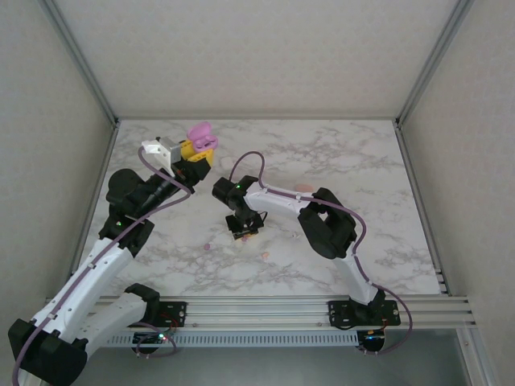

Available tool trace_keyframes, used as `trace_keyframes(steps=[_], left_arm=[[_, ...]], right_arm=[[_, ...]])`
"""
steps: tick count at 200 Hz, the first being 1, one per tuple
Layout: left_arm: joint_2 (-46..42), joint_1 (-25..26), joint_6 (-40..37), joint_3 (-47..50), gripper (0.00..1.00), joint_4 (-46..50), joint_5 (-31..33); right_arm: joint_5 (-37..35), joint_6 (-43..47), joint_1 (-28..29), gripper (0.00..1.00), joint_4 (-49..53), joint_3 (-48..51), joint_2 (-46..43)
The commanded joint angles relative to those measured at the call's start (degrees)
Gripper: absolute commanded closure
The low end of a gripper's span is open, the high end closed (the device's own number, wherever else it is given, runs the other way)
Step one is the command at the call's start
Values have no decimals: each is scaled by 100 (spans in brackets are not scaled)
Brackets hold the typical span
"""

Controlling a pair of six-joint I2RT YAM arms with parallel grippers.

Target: Insert wireless bluetooth earbuds into charging case

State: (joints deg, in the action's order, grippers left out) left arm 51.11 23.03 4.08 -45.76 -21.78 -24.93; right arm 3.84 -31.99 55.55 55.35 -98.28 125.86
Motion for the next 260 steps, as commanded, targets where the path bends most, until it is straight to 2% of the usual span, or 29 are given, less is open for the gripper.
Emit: trace_keyframes(steps=[1, 60, 83, 136, 159, 192, 207, 227, 260], left_arm=[[0, -17, -74, -232, 71, -37, -30], [80, -13, -47, -294, 71, -20, -91], [79, -17, -47, -293, 71, -11, -81], [86, -13, -88, -267, 71, 50, -38], [131, -12, -84, -258, 71, 77, -47], [194, -9, -75, -267, 71, 86, -38], [218, -9, -87, -258, 71, 78, -30], [254, -10, -116, -258, 71, 68, -32], [317, -9, -144, -249, 71, 69, -35]], right_arm=[[-121, -11, 68, 74, 190, -166, 192], [-165, -17, 85, 75, 217, -178, 281], [-183, -7, 95, 78, 228, -177, 256], [-81, 30, -14, 79, -2, 96, -268], [787, -63, -419, 80, -914, 864, -1107], [3102, -366, -1246, 81, -2529, 1949, -2291], [4041, -207, -1744, 81, -2725, 2056, -2529], [4900, -14, -2192, 81, -2746, 2050, -2705], [6192, 52, -2636, 81, -2928, 1939, -2797]])
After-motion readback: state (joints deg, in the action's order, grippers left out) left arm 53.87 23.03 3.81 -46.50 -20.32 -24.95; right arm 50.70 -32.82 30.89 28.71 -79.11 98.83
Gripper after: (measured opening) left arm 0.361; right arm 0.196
